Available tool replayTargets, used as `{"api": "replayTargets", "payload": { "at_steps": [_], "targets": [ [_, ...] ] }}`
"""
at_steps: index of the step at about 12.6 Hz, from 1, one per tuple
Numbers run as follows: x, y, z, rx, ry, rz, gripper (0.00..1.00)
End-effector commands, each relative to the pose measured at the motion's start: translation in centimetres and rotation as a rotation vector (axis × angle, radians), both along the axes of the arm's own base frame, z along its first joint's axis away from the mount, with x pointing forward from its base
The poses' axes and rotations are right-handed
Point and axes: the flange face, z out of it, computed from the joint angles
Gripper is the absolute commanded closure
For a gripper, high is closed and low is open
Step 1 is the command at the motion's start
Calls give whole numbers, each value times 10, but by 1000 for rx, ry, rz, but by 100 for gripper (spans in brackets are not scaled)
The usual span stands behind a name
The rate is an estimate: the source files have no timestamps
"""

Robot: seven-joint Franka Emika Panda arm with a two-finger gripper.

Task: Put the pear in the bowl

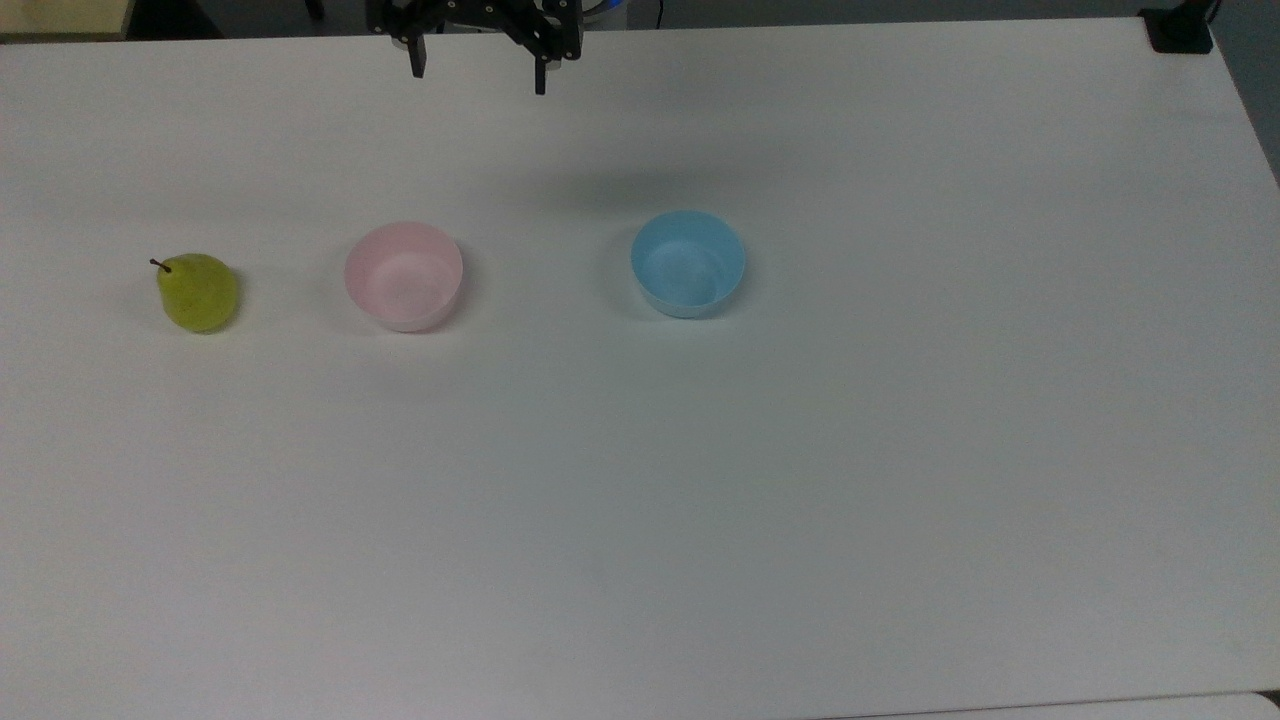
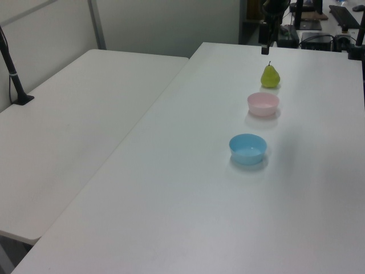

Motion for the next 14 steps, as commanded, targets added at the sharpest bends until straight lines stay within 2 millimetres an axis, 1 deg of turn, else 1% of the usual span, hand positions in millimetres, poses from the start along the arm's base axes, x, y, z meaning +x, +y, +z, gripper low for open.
{"api": "replayTargets", "payload": {
  "at_steps": [1, 6, 7, 9, 11, 14],
  "targets": [
    [-5, -2, 0, 5, -2, -1, 0],
    [-5, -9, -1, 5, 0, -3, 0],
    [-4, -14, -2, 5, 5, 15, 0],
    [-2, -40, -4, 9, 13, 47, 0],
    [0, -73, -3, 7, -18, 60, 0],
    [9, -125, -20, 13, -41, 120, 0]
  ]
}}
